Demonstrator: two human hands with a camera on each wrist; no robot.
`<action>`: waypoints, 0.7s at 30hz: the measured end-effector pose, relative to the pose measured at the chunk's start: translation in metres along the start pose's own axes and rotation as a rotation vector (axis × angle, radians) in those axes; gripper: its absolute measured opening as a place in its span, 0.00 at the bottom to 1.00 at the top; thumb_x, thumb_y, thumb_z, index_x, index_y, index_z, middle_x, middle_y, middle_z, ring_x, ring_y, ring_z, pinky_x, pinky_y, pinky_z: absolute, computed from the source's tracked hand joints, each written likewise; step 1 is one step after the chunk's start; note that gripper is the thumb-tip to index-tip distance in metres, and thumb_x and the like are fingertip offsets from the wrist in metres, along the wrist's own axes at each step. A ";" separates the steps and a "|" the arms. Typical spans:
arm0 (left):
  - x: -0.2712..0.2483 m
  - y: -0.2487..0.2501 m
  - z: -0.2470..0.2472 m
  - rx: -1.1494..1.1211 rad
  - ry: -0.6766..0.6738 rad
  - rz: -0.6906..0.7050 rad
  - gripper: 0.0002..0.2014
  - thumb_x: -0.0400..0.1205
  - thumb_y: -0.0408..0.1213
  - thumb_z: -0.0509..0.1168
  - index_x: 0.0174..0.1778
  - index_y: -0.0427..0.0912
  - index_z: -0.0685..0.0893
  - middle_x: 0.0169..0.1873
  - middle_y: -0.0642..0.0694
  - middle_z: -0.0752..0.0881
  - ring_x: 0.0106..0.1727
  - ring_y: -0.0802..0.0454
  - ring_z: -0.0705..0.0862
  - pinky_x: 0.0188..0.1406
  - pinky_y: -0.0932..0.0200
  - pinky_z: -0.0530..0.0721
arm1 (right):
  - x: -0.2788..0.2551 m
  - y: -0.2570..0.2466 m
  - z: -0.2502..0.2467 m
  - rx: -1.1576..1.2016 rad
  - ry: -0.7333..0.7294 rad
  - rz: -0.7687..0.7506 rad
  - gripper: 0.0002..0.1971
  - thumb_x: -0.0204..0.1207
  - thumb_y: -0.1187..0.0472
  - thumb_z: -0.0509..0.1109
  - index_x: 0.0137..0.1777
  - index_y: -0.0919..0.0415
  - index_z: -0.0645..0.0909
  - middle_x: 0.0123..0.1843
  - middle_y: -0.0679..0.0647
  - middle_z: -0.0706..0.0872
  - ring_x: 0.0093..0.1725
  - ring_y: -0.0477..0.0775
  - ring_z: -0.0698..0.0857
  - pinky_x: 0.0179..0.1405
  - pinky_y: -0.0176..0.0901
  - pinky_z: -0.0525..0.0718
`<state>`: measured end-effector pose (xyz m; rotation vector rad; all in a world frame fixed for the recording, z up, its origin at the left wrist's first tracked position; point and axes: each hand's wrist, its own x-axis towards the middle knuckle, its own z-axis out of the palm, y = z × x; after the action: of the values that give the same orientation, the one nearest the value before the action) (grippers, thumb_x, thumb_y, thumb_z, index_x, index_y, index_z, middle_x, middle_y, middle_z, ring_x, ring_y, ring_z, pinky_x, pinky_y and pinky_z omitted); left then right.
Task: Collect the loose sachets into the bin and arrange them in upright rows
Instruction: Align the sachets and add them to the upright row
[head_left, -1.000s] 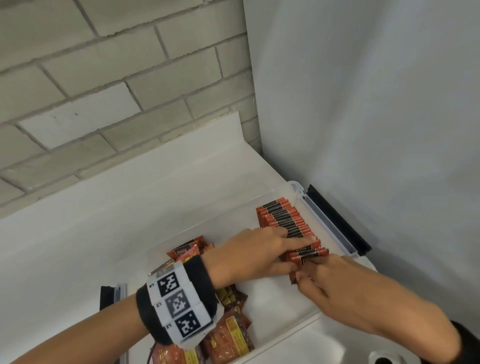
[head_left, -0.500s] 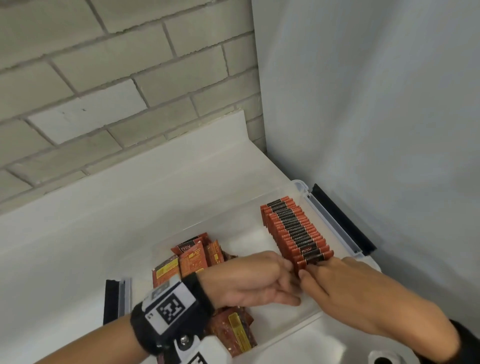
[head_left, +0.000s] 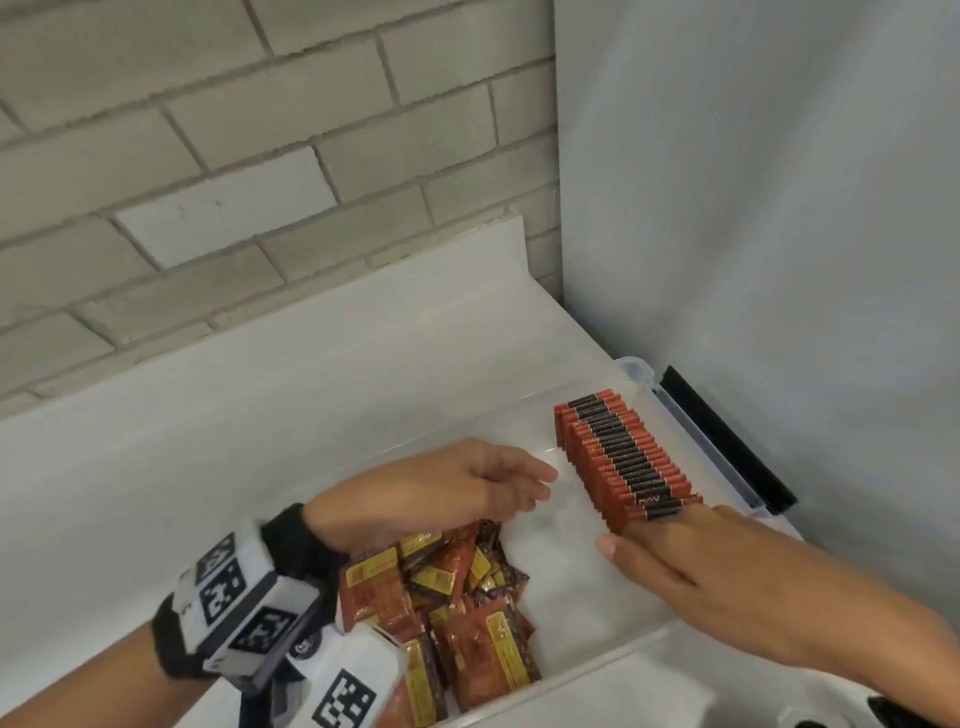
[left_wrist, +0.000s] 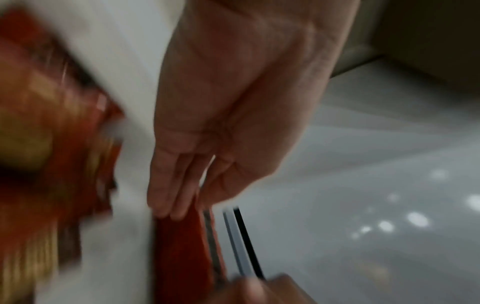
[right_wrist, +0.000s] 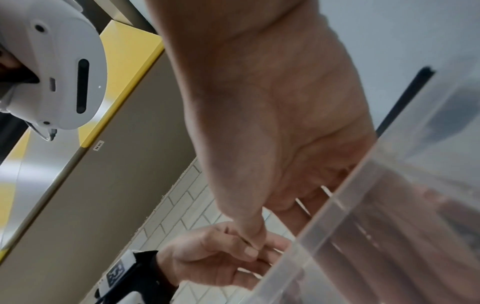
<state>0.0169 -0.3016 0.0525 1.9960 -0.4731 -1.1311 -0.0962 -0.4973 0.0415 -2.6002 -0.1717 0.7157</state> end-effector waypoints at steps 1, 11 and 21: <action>-0.009 -0.002 -0.013 0.154 0.030 0.043 0.15 0.85 0.30 0.60 0.66 0.47 0.81 0.61 0.53 0.85 0.63 0.60 0.82 0.67 0.62 0.78 | 0.003 -0.005 -0.002 0.004 0.003 -0.025 0.27 0.79 0.32 0.43 0.42 0.50 0.76 0.42 0.47 0.82 0.44 0.44 0.82 0.52 0.45 0.83; -0.051 -0.035 -0.053 0.811 0.078 0.068 0.20 0.87 0.32 0.56 0.73 0.56 0.72 0.69 0.55 0.71 0.65 0.59 0.75 0.66 0.65 0.72 | 0.046 -0.053 0.022 0.099 0.003 -0.191 0.22 0.84 0.45 0.58 0.76 0.43 0.60 0.69 0.42 0.70 0.66 0.45 0.74 0.64 0.43 0.76; -0.039 -0.035 -0.044 0.892 0.099 -0.064 0.28 0.88 0.31 0.53 0.82 0.48 0.51 0.73 0.45 0.71 0.68 0.49 0.74 0.64 0.55 0.75 | 0.062 -0.064 0.037 0.243 -0.060 -0.209 0.26 0.84 0.44 0.59 0.78 0.44 0.56 0.70 0.41 0.68 0.62 0.42 0.73 0.61 0.39 0.75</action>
<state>0.0312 -0.2347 0.0600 2.8201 -0.9890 -0.9223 -0.0620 -0.4118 0.0123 -2.2917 -0.3469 0.6929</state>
